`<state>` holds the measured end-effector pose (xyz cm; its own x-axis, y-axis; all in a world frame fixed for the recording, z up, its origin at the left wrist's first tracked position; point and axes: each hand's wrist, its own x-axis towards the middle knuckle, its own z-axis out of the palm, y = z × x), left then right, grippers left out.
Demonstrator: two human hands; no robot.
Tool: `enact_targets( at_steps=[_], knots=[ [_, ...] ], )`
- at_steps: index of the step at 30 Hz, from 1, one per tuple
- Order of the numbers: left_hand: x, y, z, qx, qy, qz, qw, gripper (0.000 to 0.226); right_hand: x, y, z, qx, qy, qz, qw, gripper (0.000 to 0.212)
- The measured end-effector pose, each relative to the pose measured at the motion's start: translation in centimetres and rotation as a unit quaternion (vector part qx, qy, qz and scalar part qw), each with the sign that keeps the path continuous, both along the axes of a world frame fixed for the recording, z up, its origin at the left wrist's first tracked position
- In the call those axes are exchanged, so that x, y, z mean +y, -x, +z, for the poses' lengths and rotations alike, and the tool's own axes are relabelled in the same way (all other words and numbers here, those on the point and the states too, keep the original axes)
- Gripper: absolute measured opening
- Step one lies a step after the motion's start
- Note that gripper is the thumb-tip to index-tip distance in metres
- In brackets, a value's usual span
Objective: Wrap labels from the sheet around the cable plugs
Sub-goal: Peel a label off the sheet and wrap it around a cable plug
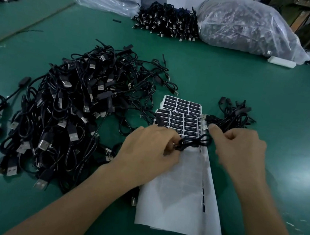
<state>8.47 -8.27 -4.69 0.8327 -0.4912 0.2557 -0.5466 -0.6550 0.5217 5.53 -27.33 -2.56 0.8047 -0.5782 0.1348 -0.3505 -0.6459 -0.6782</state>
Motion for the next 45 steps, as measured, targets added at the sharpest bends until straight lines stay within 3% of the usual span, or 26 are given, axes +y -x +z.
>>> enact_targets(
  at_steps=[4,7,12,15,17,19,23,25,27,29,34,37,42,45],
  knots=[
    [1.7,-0.5,1.7,0.063,0.143,-0.007,0.988,0.01,0.1,0.4,0.6,0.037,-0.047,0.002,0.998,0.079],
    [3.2,-0.9,3.5,0.092,0.182,-0.051,0.978,0.009,0.3,0.3,1.0,0.039,-0.13,0.059,0.989,0.064],
    [5.6,-2.2,4.9,0.15,0.098,-0.061,0.982,0.013,0.6,-0.3,0.7,-0.086,-0.382,0.101,0.914,0.008],
    [7.2,-2.8,4.9,0.135,0.038,-0.002,0.99,0.01,0.2,-0.4,0.6,-0.13,-0.479,0.068,0.865,0.021],
    [8.2,-2.8,4.9,0.125,0.009,0.014,0.992,0.016,0.2,-0.4,0.6,-0.131,-0.505,0.074,0.85,0.012],
    [8.9,-2.6,5.0,0.112,0.002,0.011,0.994,0.023,0.6,-0.5,0.2,-0.111,-0.468,0.094,0.872,0.006],
    [9.9,-2.1,4.8,0.017,-0.005,0.034,0.999,0.014,1.7,-0.5,-1.0,-0.06,-0.232,0.121,0.963,0.022],
    [10.2,-1.6,4.8,-0.059,-0.059,0.042,0.996,0.012,1.8,-0.5,-1.7,-0.01,-0.109,0.146,0.983,0.031],
    [10.2,-1.4,4.8,-0.118,-0.099,0.068,0.986,0.016,1.8,-0.5,-2.0,0.015,-0.036,0.151,0.988,0.021],
    [10.2,-1.4,5.1,-0.146,-0.125,0.114,0.975,0.017,1.8,-0.5,-2.1,0.017,-0.016,0.142,0.99,0.014],
    [9.4,-0.7,5.6,-0.142,-0.203,0.186,0.951,0.031,1.8,-0.4,-1.9,0.017,-0.019,0.138,0.99,0.021],
    [6.6,0.0,6.1,-0.124,-0.165,0.12,0.971,0.042,1.8,-0.3,-1.5,0.02,-0.036,0.154,0.987,0.017],
    [1.3,-0.2,4.4,-0.059,-0.138,0.022,0.988,0.029,2.4,0.0,-1.3,0.053,-0.034,0.17,0.983,0.029],
    [0.2,-0.9,2.7,-0.04,-0.135,-0.009,0.99,0.031,2.4,0.0,-1.3,0.063,-0.026,0.181,0.981,0.02]
  ],
)
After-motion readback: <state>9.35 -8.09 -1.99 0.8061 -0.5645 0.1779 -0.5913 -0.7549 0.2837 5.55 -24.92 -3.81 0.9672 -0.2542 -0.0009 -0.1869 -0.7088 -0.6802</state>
